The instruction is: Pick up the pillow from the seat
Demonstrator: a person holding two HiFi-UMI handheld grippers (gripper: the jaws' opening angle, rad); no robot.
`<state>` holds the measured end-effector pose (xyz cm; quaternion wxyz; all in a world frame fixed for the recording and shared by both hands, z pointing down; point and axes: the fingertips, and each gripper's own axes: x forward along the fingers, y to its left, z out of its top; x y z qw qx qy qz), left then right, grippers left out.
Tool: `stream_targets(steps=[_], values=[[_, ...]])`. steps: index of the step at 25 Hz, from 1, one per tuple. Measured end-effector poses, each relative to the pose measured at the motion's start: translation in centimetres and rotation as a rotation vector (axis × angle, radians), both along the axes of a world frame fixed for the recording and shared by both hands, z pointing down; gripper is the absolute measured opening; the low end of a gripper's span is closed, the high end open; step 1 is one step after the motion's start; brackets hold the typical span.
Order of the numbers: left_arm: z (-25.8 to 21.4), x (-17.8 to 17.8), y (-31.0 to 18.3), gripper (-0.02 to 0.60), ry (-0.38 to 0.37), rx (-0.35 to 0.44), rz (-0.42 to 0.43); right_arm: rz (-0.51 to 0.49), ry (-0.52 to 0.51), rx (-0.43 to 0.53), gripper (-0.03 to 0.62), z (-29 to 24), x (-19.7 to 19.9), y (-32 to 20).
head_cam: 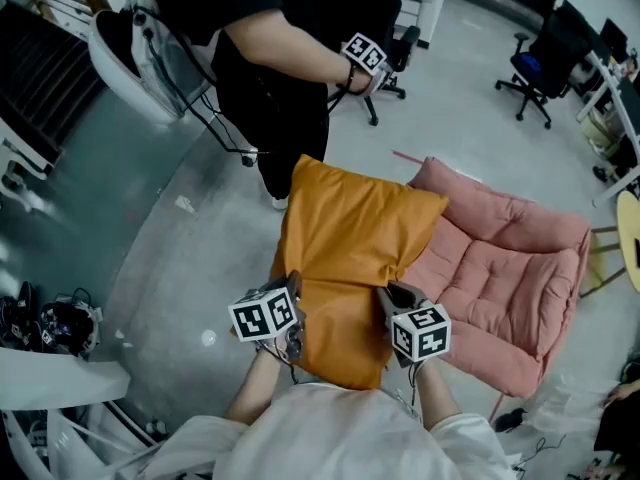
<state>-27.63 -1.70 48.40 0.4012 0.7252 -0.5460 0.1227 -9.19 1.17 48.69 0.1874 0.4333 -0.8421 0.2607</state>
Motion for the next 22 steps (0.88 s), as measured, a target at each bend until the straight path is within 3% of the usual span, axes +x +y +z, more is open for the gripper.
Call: stream_targets(steps=[22], values=[[1.0,1.5,0.1,0.012,0.019,-0.029,0.069,0.032,0.049,-0.017,0.036,0.2,1.2,0.5]])
